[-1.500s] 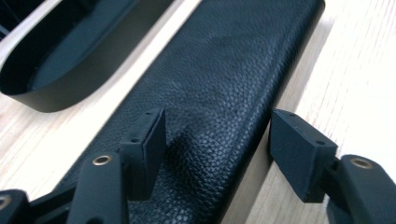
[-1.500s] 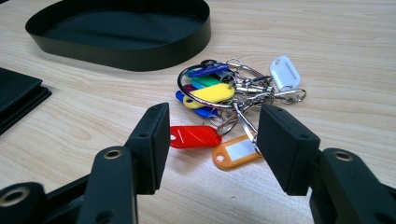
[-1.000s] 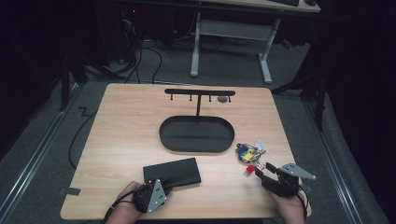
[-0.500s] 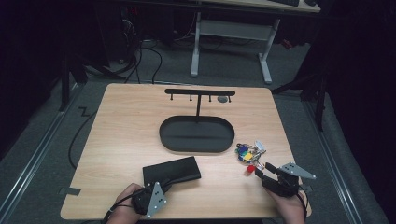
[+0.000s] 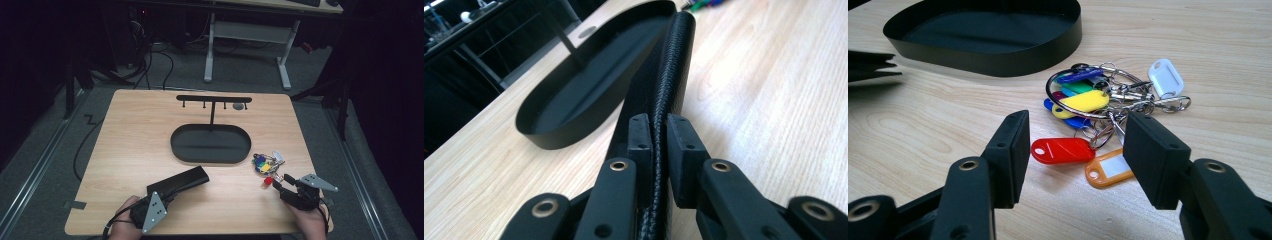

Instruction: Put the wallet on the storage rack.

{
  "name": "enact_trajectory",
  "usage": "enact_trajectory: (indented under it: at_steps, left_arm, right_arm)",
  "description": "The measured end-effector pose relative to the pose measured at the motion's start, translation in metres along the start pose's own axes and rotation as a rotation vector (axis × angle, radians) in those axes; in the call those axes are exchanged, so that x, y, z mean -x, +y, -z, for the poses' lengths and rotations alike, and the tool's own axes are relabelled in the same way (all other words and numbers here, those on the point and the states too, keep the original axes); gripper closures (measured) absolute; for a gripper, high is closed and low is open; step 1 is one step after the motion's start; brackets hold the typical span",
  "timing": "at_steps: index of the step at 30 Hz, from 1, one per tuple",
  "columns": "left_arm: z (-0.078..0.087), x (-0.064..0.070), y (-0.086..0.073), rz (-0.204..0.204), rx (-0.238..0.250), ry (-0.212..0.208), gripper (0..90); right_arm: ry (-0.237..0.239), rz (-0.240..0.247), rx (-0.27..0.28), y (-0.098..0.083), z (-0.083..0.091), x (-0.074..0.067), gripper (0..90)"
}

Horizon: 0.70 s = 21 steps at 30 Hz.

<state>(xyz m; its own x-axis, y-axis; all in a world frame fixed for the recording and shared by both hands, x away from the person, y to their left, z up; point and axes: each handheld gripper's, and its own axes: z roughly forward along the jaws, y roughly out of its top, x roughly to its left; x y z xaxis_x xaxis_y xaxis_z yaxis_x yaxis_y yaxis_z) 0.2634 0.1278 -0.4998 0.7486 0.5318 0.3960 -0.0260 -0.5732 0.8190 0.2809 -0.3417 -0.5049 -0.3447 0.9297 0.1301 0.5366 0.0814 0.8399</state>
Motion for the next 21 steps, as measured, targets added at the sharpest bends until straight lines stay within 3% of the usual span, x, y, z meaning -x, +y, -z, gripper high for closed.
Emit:
enact_trajectory:
  at_steps: [7,17,21]
  left_arm:
    - [0.012,-0.010,0.003,0.065,0.026,0.012,82.6]
    - [0.023,-0.005,0.016,0.069,0.067,-0.022,82.7]
    - [0.028,-0.007,0.019,0.105,0.089,-0.035,82.7]
  right_arm:
    - [0.006,0.003,-0.002,0.000,-0.001,0.000,44.5]
    - [0.010,0.002,-0.003,0.001,-0.002,0.000,44.5]
    - [0.011,0.001,-0.001,0.001,-0.002,0.001,44.5]
